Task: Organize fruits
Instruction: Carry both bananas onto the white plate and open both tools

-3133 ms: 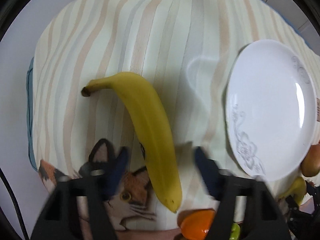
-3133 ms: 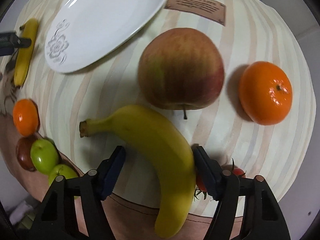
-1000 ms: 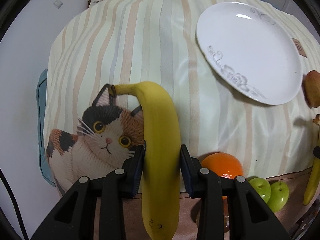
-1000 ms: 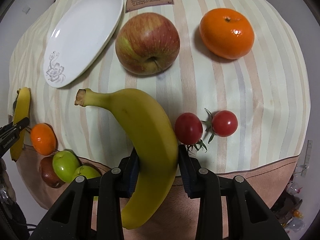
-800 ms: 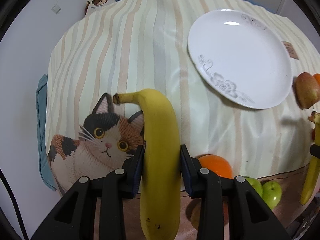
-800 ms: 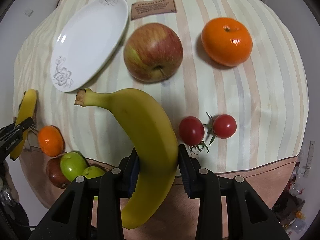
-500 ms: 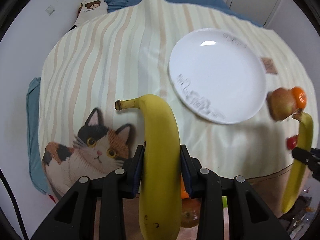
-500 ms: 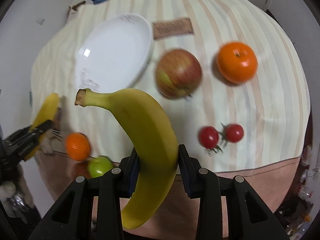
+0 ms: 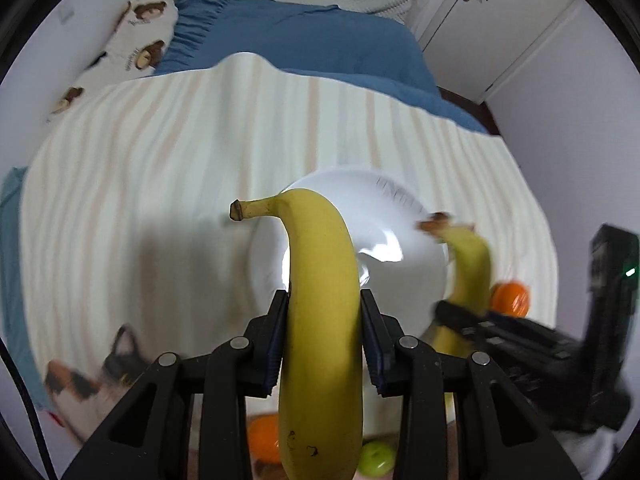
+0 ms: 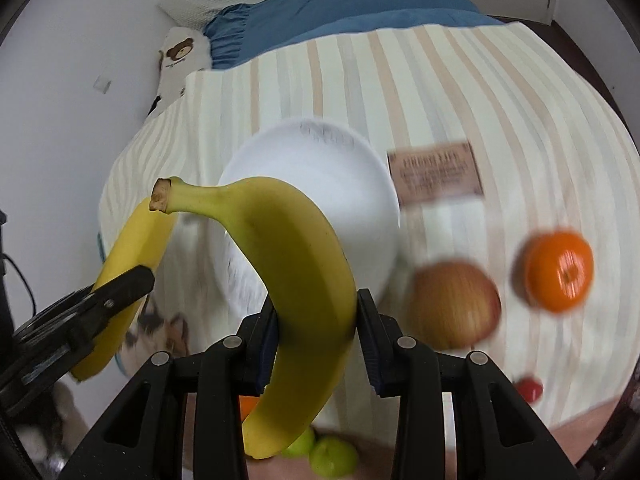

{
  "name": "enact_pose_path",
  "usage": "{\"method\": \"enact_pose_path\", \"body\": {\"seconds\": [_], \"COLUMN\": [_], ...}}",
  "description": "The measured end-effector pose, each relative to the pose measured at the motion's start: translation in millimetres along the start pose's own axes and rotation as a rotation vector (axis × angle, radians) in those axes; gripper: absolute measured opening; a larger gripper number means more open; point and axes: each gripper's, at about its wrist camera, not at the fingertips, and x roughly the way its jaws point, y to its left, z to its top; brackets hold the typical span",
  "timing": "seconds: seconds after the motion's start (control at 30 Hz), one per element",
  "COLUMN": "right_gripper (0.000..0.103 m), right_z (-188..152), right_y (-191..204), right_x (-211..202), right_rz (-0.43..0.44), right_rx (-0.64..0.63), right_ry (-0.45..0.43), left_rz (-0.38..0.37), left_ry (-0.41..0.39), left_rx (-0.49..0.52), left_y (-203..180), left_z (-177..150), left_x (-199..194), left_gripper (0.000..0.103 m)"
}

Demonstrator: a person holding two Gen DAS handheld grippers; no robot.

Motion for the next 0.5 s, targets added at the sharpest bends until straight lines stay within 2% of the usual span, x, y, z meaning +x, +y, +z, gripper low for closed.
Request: {"method": "enact_pose_path", "body": {"seconds": [0.2, 0.4, 0.5], "right_gripper": [0.038, 0.039, 0.039], "right_z": [38.8, 54.9, 53.7], "right_y": [1.1, 0.5, -6.3], "right_x": [24.9, 51.8, 54.8], "right_rz": [-0.056, -0.170, -0.191], "right_rx": [0.000, -0.030, -0.018], "right_ry": [0.027, 0.059, 0.069], "left_rz": [-0.054, -0.039, 0.002], "left_ry": [0.071, 0.142, 0.138], "left_rx": [-0.032, -0.038, -0.006], "left_y": [2.5, 2.3, -5.0], "left_z": [36.7, 32.3, 23.9], "left_x": [47.1, 86.6, 94.9], "left_gripper": [0.031, 0.031, 0.031]}}
